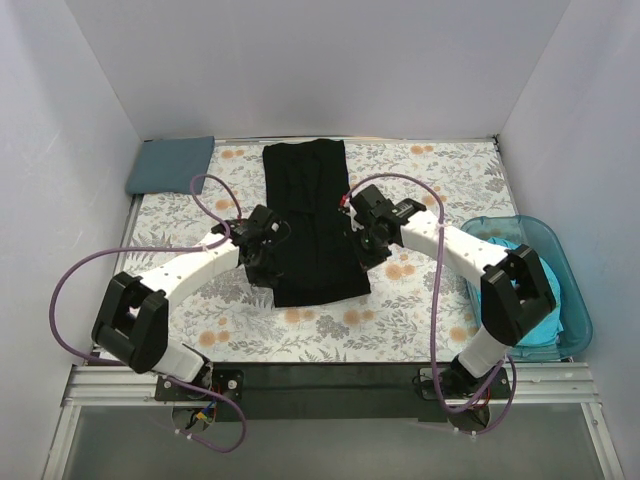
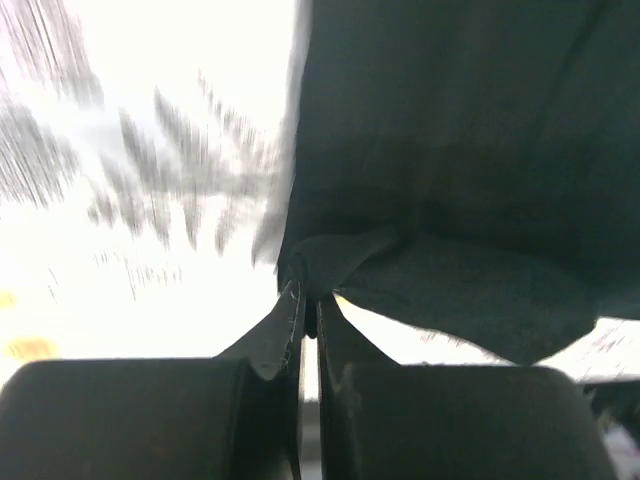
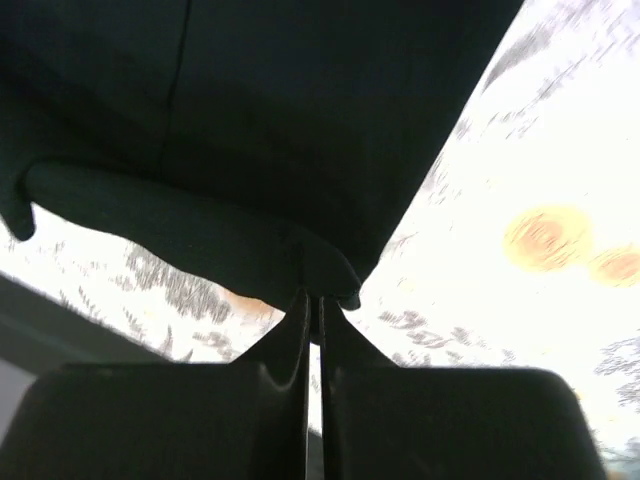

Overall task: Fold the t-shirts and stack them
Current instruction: Fold the tshirt

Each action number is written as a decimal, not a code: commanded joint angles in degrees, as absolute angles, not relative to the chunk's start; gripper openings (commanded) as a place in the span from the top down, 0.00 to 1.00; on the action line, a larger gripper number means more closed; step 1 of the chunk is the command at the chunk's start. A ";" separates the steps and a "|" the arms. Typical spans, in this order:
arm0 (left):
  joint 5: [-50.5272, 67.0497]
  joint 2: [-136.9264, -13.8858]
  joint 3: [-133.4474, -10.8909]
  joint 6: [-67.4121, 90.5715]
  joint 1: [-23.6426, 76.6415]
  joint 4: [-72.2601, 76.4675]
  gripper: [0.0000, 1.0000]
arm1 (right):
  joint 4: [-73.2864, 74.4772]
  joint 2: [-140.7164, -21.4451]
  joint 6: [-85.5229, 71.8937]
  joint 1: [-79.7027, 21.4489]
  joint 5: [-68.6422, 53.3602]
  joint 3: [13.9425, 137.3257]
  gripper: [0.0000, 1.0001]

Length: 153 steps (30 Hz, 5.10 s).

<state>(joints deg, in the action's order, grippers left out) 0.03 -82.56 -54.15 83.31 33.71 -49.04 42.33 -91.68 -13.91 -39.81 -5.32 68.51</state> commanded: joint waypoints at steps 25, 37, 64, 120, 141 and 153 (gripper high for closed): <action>-13.44 -101.78 -68.38 67.76 24.17 -25.05 1.00 | 26.90 -107.93 -5.71 -33.05 2.46 82.44 0.99; -16.00 -100.46 -63.90 71.10 23.47 -23.65 1.00 | 24.35 -108.72 -5.80 -32.96 1.58 81.21 0.99; -18.46 -100.19 -66.97 68.64 23.03 -21.18 1.00 | 21.62 -109.60 -6.15 -32.17 4.04 81.39 0.99; -9.76 -94.75 -50.01 82.09 34.45 -18.10 0.85 | 12.92 -117.41 -11.17 -39.11 -4.84 84.28 0.78; -8.79 -91.41 -45.09 83.14 34.45 -19.16 0.84 | 12.66 -125.52 -5.28 -33.22 -0.26 103.88 0.69; -9.05 -89.83 -44.65 83.50 34.45 -20.91 0.81 | 12.66 -104.97 -11.77 -33.05 -15.70 78.18 0.61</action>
